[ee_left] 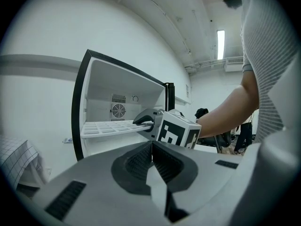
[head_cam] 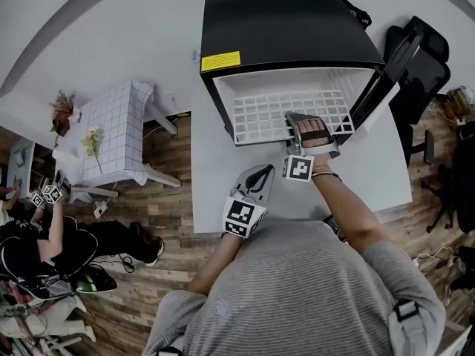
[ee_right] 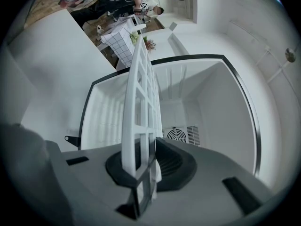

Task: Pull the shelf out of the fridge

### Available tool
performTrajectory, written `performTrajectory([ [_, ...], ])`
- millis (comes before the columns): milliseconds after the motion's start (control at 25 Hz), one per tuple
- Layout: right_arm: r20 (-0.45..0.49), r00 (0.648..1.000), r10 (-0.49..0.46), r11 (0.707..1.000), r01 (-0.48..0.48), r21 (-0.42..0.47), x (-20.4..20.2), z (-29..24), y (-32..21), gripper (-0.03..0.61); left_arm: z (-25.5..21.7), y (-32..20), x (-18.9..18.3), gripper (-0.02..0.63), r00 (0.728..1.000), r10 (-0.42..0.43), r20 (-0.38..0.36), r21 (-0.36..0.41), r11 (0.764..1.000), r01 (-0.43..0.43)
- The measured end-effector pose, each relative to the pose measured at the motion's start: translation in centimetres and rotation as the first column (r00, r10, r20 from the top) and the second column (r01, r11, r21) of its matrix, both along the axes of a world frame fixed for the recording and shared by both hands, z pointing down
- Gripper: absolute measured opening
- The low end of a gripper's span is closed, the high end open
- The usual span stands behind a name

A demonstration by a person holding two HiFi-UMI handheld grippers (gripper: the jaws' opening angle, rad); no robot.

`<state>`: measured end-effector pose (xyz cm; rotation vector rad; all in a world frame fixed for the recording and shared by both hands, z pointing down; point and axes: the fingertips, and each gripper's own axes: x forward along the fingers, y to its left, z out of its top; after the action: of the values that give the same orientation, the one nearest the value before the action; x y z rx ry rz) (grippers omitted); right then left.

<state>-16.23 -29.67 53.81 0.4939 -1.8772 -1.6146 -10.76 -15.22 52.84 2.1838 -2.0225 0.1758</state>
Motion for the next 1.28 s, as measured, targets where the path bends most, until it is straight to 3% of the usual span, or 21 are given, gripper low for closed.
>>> performTrajectory([
  [1280,0.003,1.000,0.000,1.000,0.000,-0.006,1.9,0.0,2.1,0.038,-0.3,1.9,1.9,0.011,1.000,-0.003,0.015,0.010,1.000,0.002],
])
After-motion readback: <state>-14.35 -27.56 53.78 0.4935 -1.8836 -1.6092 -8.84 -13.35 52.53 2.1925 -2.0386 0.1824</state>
